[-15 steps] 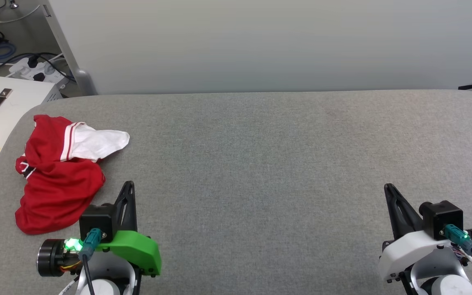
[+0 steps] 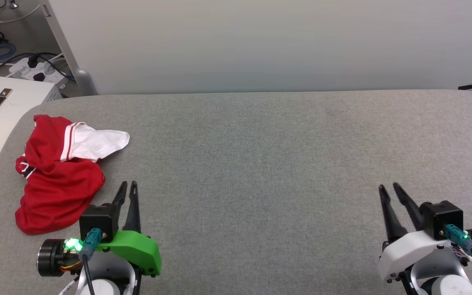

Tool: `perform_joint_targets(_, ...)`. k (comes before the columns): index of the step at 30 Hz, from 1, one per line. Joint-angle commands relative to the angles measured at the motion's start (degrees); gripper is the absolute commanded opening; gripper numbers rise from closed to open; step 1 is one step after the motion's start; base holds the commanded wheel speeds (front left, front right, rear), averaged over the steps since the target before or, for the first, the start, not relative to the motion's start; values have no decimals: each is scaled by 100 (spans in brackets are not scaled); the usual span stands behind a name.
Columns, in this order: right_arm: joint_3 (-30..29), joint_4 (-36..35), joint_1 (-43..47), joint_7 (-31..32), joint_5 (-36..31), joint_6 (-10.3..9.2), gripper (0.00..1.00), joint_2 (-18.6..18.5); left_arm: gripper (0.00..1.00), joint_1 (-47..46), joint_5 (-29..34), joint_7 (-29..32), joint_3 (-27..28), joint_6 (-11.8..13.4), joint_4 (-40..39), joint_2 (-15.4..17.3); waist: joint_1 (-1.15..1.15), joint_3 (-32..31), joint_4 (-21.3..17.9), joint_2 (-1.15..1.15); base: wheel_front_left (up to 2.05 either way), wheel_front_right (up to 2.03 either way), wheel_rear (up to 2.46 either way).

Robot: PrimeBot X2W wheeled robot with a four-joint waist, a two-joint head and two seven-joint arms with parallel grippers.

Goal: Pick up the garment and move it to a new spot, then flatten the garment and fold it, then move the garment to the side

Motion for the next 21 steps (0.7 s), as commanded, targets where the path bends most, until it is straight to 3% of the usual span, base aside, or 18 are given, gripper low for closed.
perform_joint_targets(1,-2,6,3,-10,8,0,100,0,100,2,-11,-10,-1,-2,8,0,0,-1,0,0,0,0,0)
perform_joint_targets(21,-29,99,42,-246,198,-1,100,0,100,58,-269,-249,-30,-81,175,-4,0,-25,-4,0,0,0,0)
